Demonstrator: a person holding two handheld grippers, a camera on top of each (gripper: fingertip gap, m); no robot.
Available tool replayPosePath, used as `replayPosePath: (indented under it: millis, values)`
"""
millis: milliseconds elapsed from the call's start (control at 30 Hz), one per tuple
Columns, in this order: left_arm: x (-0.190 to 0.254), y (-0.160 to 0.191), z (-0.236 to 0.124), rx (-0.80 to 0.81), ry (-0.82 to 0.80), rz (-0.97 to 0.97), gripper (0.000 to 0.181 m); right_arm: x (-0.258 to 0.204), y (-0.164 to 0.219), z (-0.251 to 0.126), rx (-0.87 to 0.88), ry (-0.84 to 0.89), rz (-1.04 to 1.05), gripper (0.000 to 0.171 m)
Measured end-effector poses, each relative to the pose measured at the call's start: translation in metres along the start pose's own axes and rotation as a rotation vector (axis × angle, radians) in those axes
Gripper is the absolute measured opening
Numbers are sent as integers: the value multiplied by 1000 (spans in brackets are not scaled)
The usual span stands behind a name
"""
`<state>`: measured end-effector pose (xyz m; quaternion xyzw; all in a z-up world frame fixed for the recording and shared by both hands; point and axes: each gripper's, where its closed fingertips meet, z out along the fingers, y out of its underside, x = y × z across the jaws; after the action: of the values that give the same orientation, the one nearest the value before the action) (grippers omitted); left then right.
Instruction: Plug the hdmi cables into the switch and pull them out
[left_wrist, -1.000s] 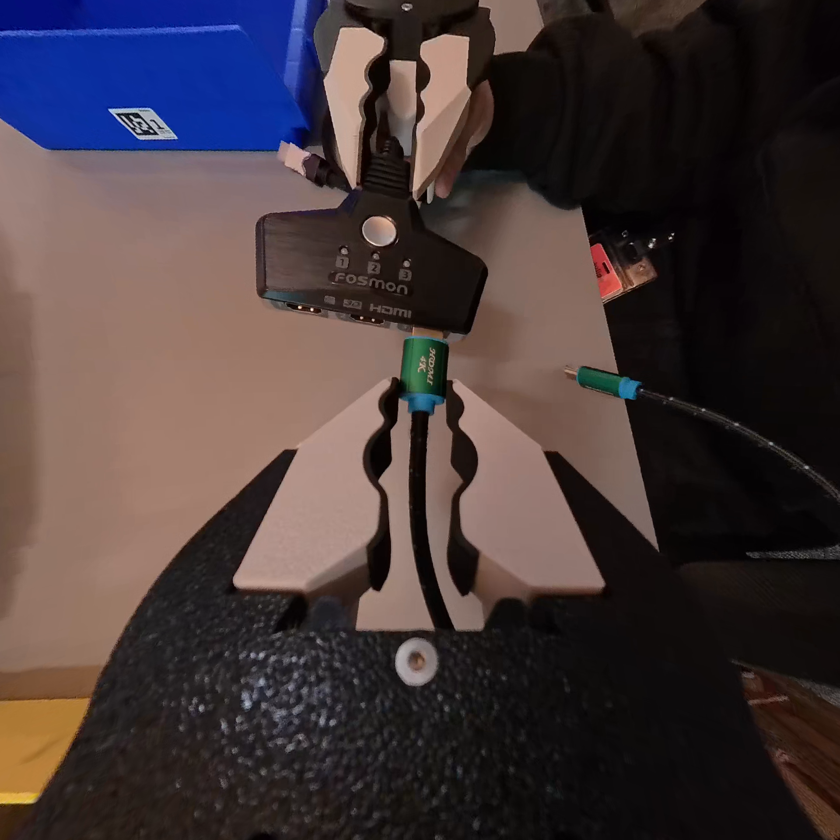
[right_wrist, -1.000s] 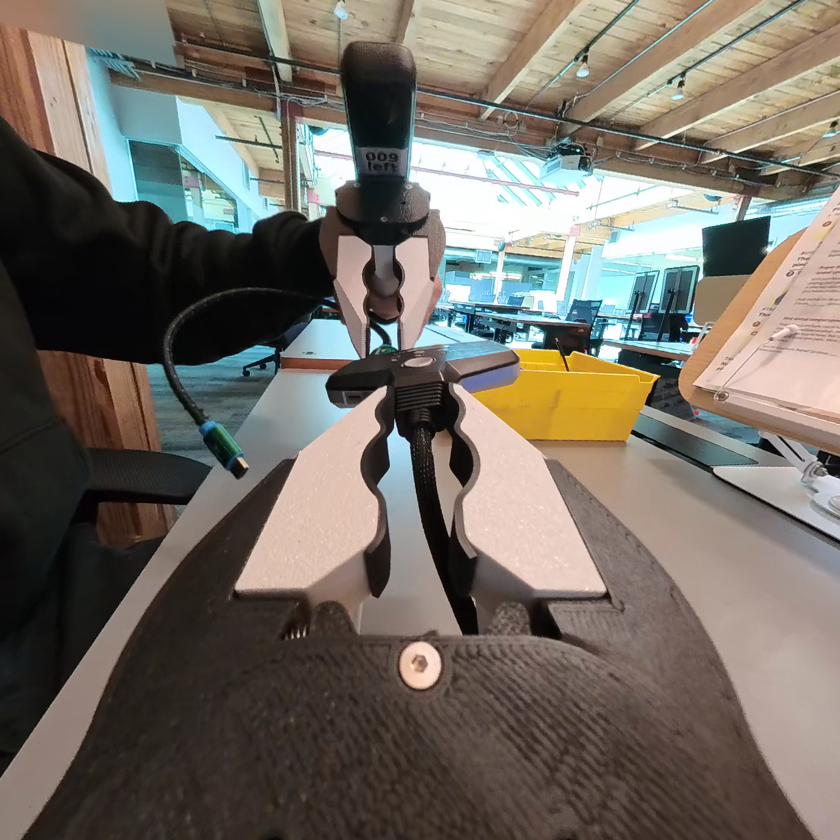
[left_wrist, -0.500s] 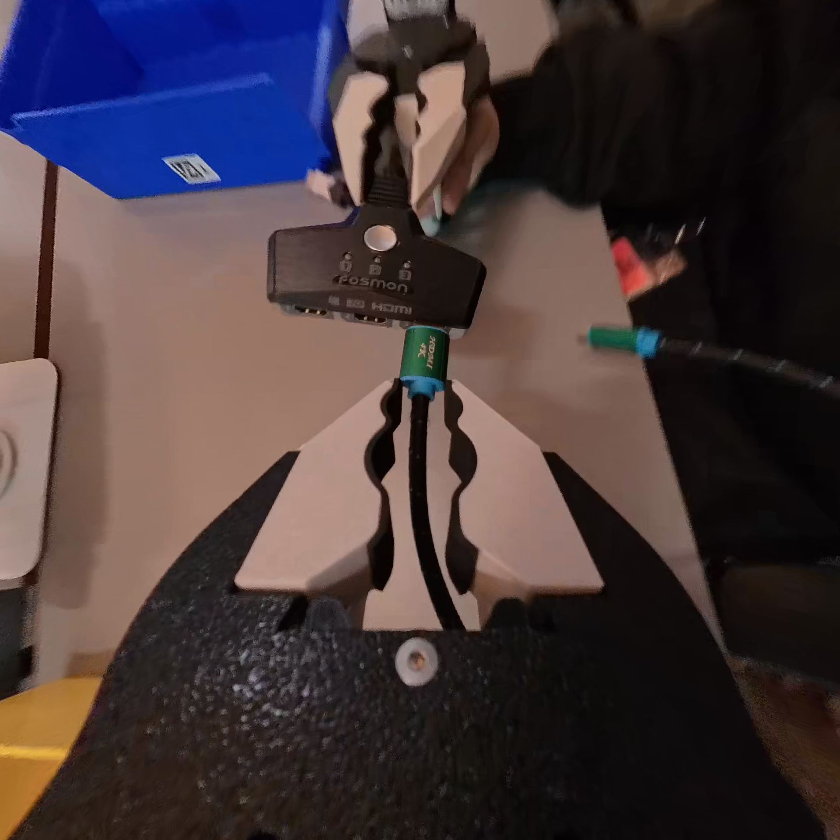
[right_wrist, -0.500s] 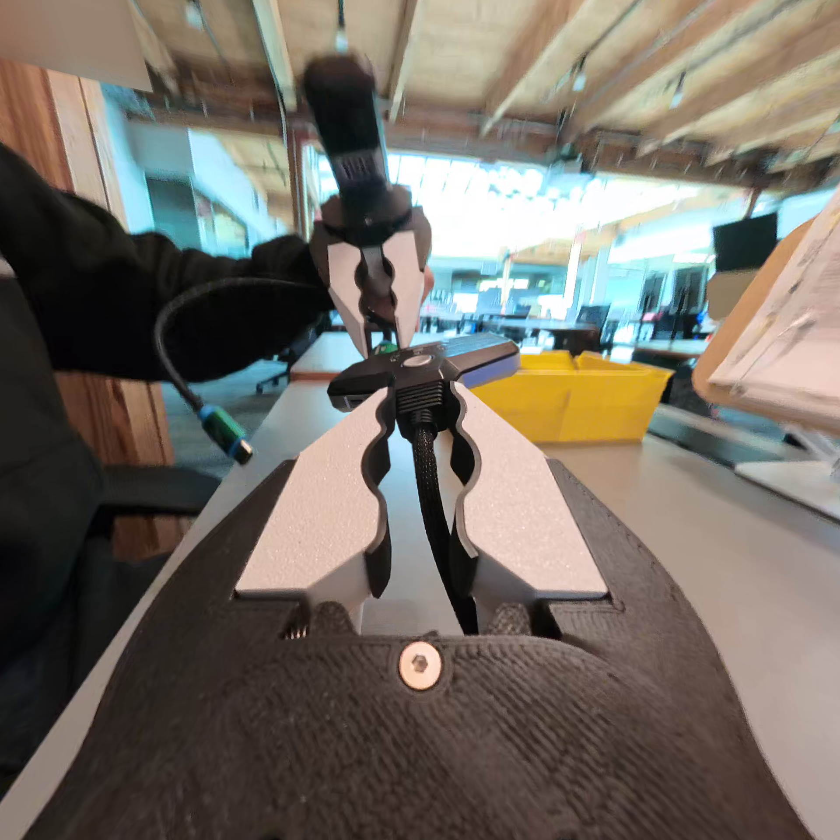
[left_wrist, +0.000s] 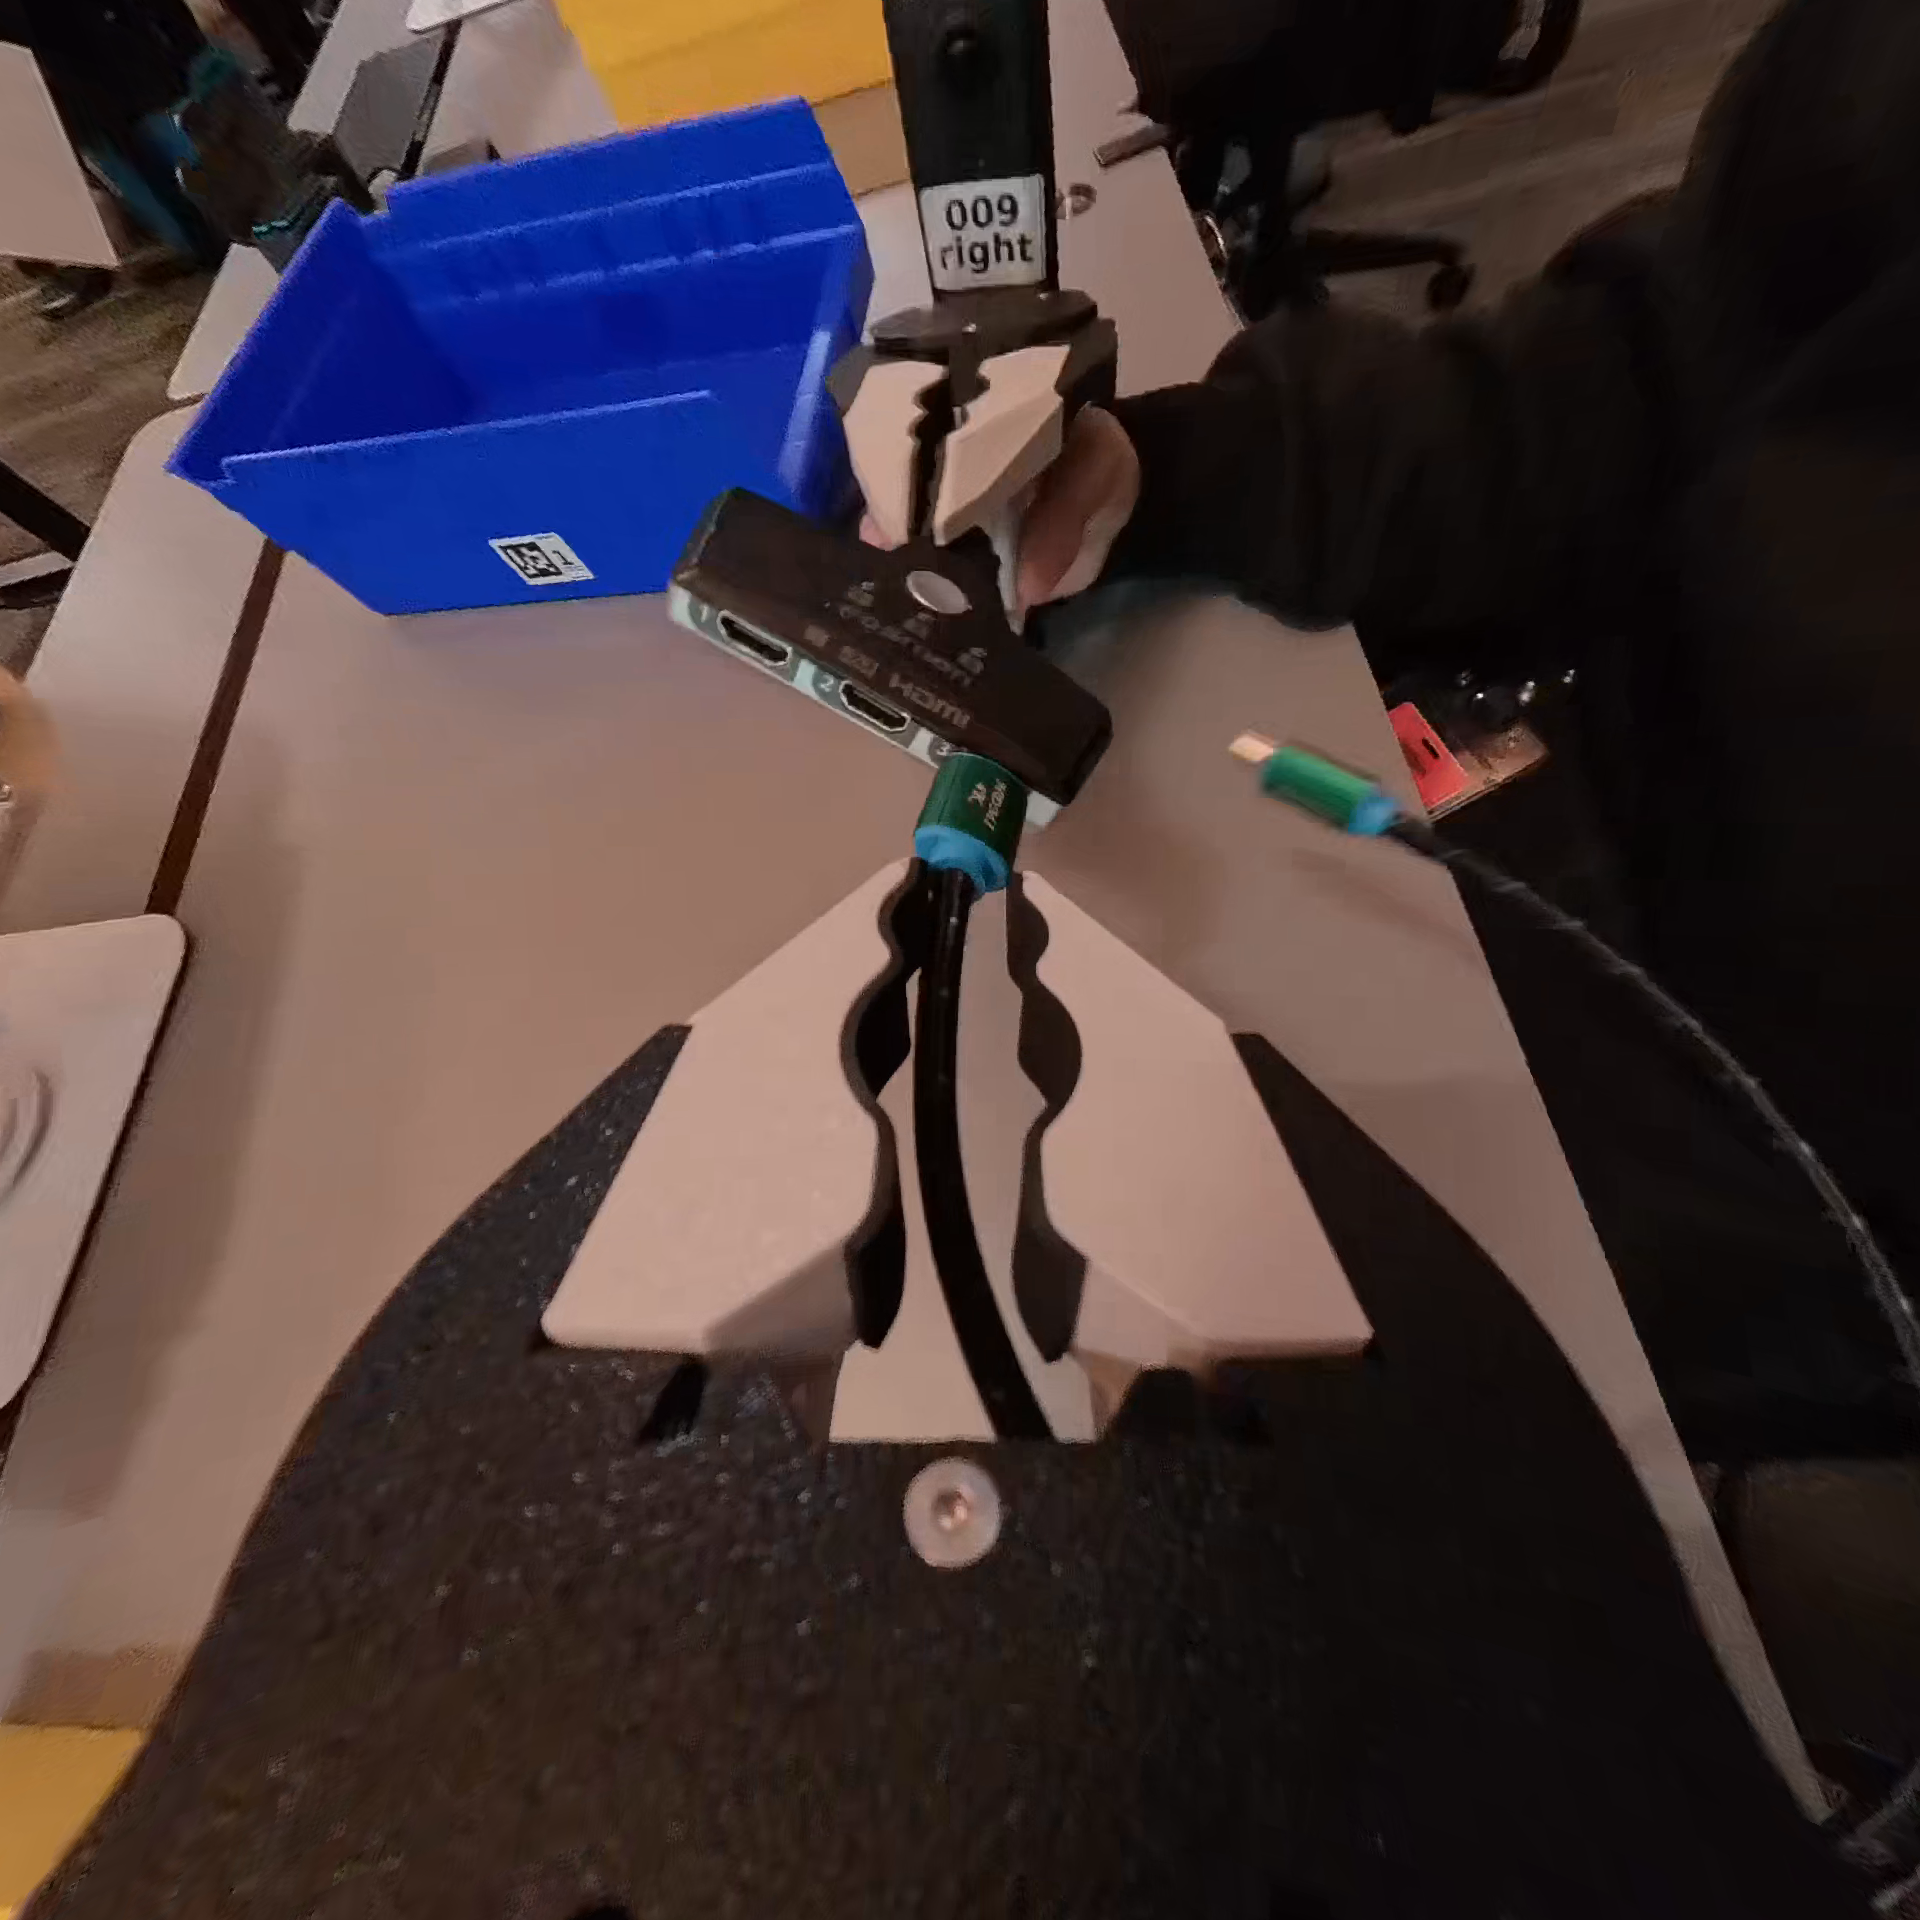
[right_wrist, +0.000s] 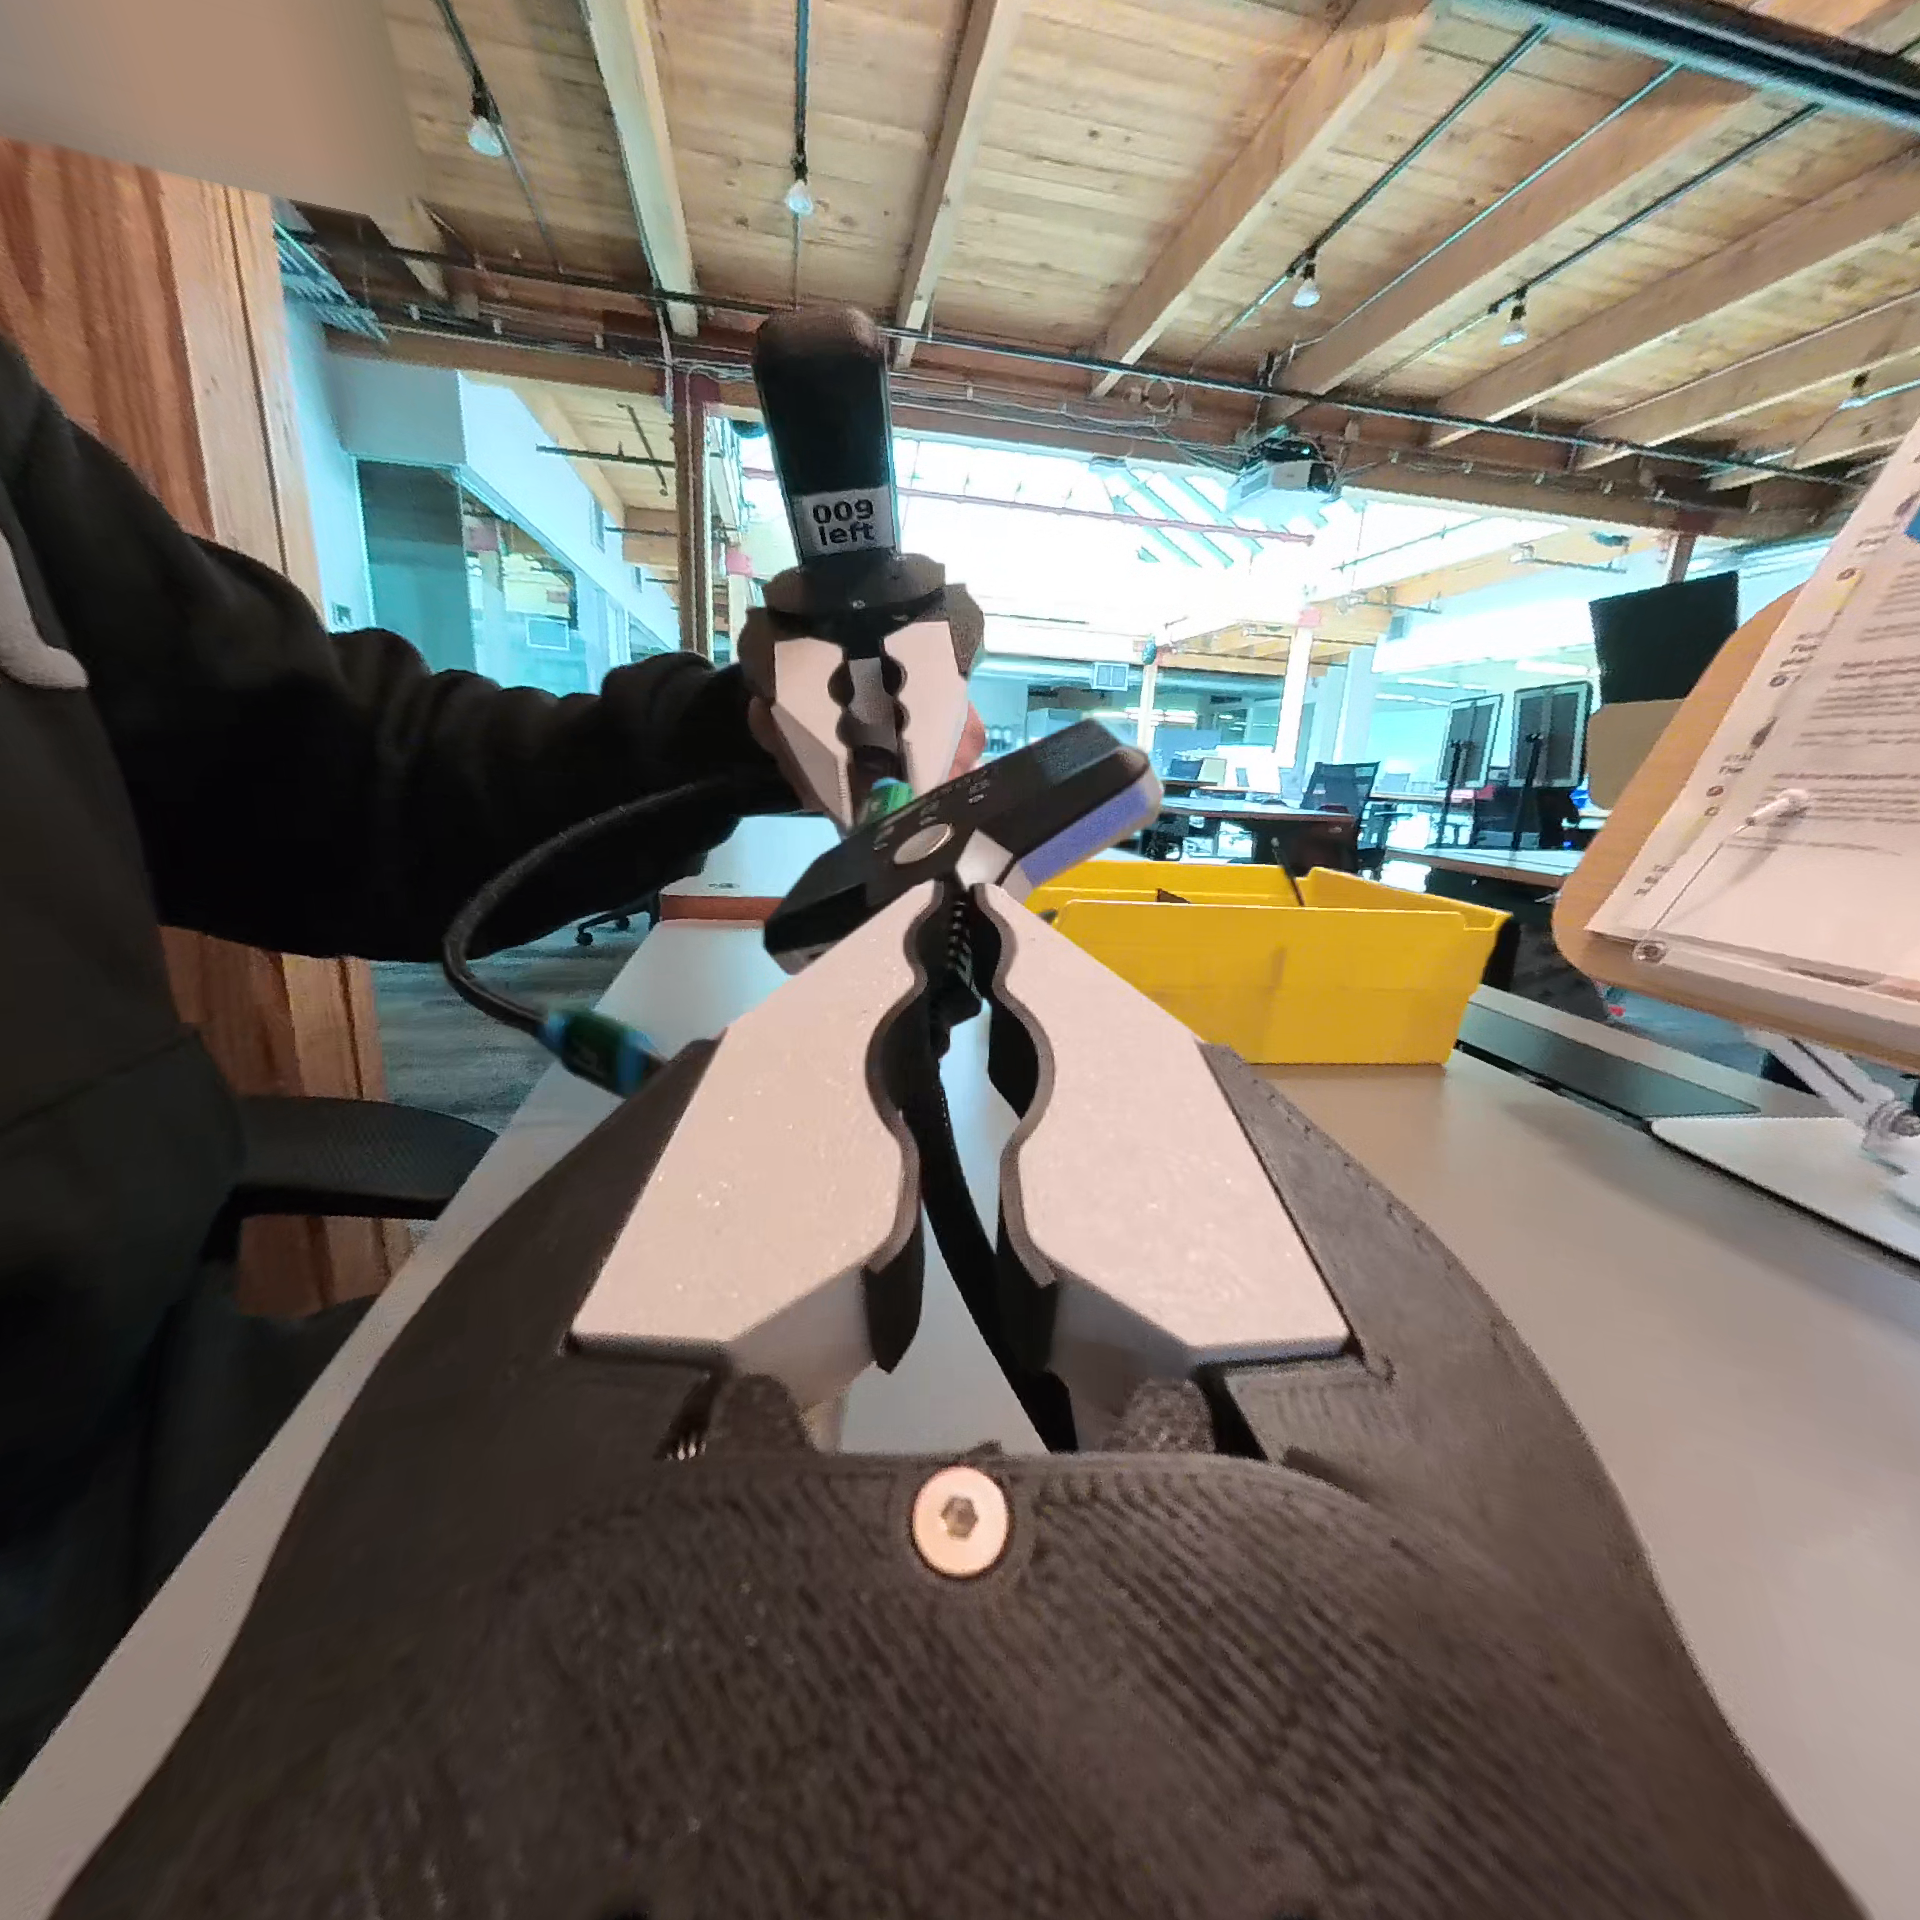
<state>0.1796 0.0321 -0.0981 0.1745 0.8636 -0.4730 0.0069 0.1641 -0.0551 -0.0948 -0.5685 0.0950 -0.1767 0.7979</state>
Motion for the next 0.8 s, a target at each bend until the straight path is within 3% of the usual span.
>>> replayPosePath:
  millis: [133, 233, 333, 433, 633, 800]
  values:
    - [4, 3, 2, 6, 21, -27, 11, 1, 3, -2, -8, 4, -6, 1]
    - [4, 4, 0, 14, 43, -72, 10, 4, 3, -1, -12, 49, -85, 39]
    - [3, 3, -4, 44, 81, -170, 10, -3, 7, 2, -40, 32, -157, 50]
    - [2, 2, -8, 71, 113, -256, 10, -5, 17, 6, -104, 25, -204, 42]
    - [3, -2, -3, 156, 160, -388, 9, -2, 9, 4, -51, 48, -206, 22]
    - [-2, 4, -1, 209, 174, -500, 9, 3, 13, 5, -81, 78, -190, 21]
